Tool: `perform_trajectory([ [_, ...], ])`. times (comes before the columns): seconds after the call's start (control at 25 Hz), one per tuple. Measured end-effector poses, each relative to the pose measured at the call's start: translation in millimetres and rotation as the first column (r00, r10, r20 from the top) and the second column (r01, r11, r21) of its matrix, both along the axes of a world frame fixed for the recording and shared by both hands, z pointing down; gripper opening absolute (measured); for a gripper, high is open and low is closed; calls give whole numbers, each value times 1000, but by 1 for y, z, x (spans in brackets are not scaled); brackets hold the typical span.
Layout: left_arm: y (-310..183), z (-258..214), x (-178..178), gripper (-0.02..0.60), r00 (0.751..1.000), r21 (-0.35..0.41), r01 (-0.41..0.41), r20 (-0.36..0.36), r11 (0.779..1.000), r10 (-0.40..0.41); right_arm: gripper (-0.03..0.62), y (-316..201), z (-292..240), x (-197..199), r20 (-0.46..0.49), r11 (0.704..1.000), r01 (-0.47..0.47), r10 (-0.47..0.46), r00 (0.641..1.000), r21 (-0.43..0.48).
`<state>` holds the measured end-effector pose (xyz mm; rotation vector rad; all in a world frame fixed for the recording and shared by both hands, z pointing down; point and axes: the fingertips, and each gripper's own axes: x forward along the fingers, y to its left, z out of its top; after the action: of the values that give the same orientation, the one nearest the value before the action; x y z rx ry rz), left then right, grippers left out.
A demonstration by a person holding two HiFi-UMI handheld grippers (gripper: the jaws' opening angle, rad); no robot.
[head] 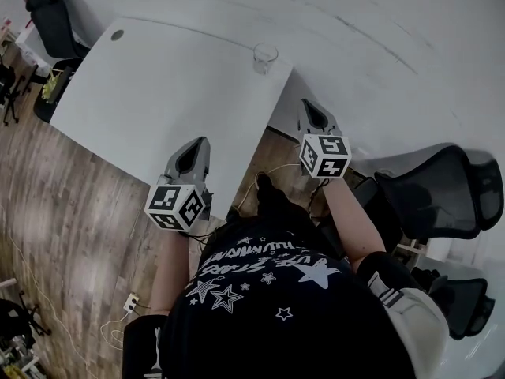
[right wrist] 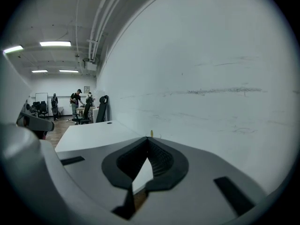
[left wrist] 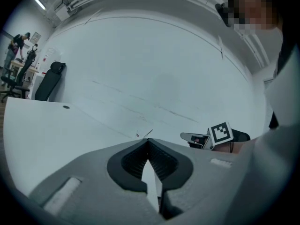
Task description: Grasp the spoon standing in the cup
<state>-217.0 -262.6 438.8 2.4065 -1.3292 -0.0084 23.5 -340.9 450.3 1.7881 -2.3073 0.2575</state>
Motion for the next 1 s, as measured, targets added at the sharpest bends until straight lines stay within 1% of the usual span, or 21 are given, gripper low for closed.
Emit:
perform_trajectory([
  [0.08, -11, 3, -5, 8, 1000, -9, 27, 11, 1000, -27, 9, -17, 2, -1, 13, 1000, 10, -10, 1000, -2],
  [0.2, -26, 4, -7, 8, 998, -22, 68, 7, 997, -68, 9, -41, 6, -5, 15, 999, 43, -43, 999, -15],
  [0.36, -48, -1, 3, 8, 995, -10, 92, 35, 996, -91, 9, -68, 16, -9, 9, 995, 94, -94, 996, -34],
  [0.48, -64, -5, 9, 8, 992, -4, 119, 36, 993, -119, 12, -88, 24, -10, 4, 992, 114, -114, 993, -47],
  [0.56, -72, -5, 15, 8, 991, -2, 130, 42, 991, -130, 49, -101, 26, -10, -14, 991, 130, -131, 991, -41],
  [0.64, -79, -4, 21, 8, 989, -3, 137, 61, 991, -136, 57, -113, 31, -10, -22, 987, 152, -153, 988, -43],
  [0.76, -89, -3, 25, 8, 984, -8, 162, 73, 987, -161, 63, -130, 45, -10, -12, 980, 185, -186, 982, -77],
  [0.88, -100, -2, 25, 8, 979, -12, 194, 74, 981, -192, 90, -145, 57, -14, -15, 969, 223, -226, 974, -103],
  [1.0, -108, -2, 26, 8, 975, -14, 205, 92, 979, -203, 110, -155, 63, -20, -16, 960, 255, -258, 966, -116],
])
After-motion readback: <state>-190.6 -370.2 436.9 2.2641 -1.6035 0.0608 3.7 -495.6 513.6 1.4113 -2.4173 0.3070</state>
